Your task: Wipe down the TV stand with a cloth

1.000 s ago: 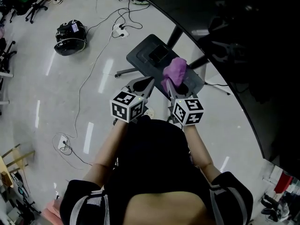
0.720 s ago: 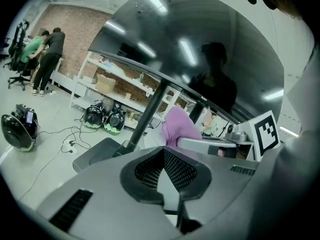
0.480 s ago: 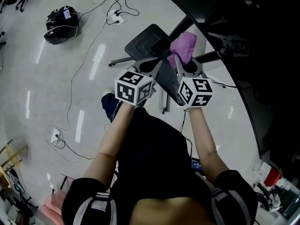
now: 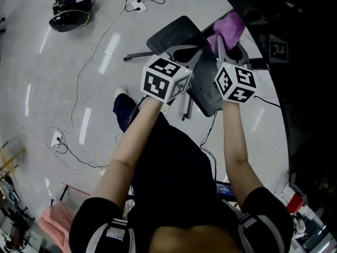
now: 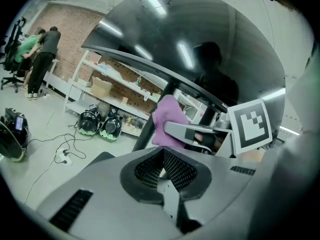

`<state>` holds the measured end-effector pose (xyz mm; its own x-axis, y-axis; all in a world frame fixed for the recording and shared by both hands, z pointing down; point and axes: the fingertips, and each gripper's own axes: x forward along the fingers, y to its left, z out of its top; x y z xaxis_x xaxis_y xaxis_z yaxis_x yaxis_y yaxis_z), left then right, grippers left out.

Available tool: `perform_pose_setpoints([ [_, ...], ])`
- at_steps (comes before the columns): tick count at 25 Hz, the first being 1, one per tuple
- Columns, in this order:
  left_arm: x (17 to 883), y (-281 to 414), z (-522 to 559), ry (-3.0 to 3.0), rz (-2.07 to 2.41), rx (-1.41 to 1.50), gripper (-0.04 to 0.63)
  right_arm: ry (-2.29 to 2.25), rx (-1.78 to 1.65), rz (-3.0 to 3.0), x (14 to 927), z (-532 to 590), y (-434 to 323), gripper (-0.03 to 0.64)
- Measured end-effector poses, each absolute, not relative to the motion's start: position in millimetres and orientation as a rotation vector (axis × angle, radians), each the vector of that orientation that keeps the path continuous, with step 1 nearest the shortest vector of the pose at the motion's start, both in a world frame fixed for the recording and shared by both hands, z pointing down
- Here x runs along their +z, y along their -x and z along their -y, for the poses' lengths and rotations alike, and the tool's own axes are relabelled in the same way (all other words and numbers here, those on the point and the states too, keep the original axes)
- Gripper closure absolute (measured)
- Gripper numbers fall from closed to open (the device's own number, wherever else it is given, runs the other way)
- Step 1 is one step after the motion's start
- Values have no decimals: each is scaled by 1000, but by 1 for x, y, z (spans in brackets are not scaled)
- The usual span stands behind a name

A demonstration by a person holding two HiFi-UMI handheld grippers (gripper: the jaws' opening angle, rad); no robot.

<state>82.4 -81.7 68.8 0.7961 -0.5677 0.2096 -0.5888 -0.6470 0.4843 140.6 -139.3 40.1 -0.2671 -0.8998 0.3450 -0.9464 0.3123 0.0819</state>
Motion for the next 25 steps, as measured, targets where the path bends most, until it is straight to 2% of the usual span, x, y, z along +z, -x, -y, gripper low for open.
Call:
perform_pose_setpoints([
  [11, 86, -74, 100, -2416, 881, 34, 589, -1757, 91, 2189, 39, 186, -155, 528],
  [25, 113, -62, 95, -2361, 899, 68, 589, -1719, 188, 2097, 95, 197, -172, 528],
])
